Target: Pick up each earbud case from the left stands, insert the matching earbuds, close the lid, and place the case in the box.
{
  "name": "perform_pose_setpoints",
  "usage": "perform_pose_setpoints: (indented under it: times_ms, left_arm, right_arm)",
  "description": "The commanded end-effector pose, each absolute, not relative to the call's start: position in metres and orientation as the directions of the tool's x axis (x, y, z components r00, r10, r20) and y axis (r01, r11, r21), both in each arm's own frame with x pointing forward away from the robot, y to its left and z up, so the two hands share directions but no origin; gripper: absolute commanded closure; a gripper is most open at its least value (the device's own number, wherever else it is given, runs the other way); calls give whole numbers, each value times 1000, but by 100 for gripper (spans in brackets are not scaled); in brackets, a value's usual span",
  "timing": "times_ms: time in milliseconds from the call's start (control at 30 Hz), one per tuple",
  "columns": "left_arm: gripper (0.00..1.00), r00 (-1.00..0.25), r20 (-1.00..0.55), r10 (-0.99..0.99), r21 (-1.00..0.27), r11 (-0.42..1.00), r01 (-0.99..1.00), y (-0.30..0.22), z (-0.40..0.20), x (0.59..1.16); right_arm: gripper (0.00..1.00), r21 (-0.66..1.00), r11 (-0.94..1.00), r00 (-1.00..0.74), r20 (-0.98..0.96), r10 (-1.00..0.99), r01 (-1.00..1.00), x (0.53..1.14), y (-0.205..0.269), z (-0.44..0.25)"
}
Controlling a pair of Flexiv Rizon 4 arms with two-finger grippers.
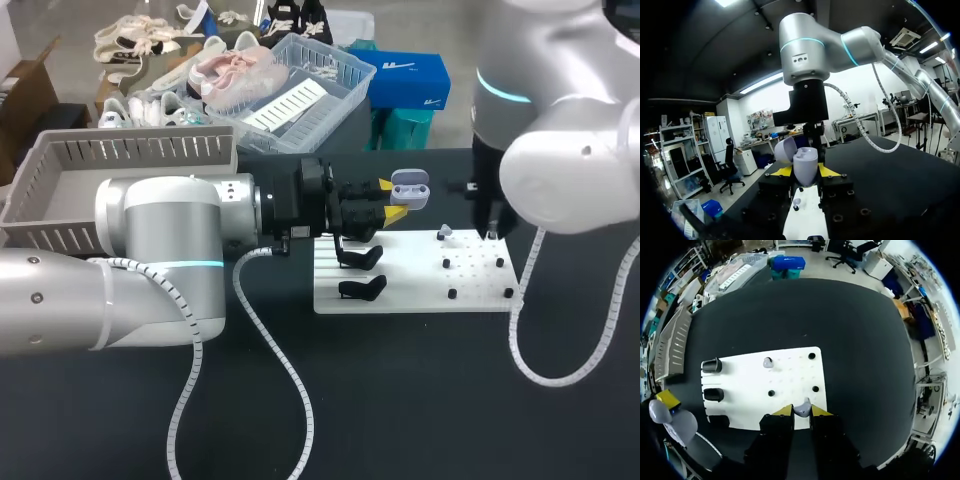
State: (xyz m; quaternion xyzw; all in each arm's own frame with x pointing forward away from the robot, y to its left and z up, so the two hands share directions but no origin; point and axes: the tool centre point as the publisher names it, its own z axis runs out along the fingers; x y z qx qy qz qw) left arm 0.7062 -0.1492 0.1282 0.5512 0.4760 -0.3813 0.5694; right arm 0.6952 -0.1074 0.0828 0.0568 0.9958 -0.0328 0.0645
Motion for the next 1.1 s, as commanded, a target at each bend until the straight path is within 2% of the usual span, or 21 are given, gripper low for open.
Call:
perform_pose_setpoints:
  times_ms: [33,600,1100]
  left_arm:
    - [100,258,-962,90,266,106,958,-150,127,706]
    - [100,258,-962,90,266,106,958,-150,127,706]
    - [100,258,-962,90,266,106,958,-150,127,706]
  right_arm:
    - [100,-74,984,-979,-139,149,161,687,-102,96]
    - [100,-89,953,-949,-151,276,291,662,-90,149]
    - [100,-44,963,-948,-193,254,267,658,-59,186]
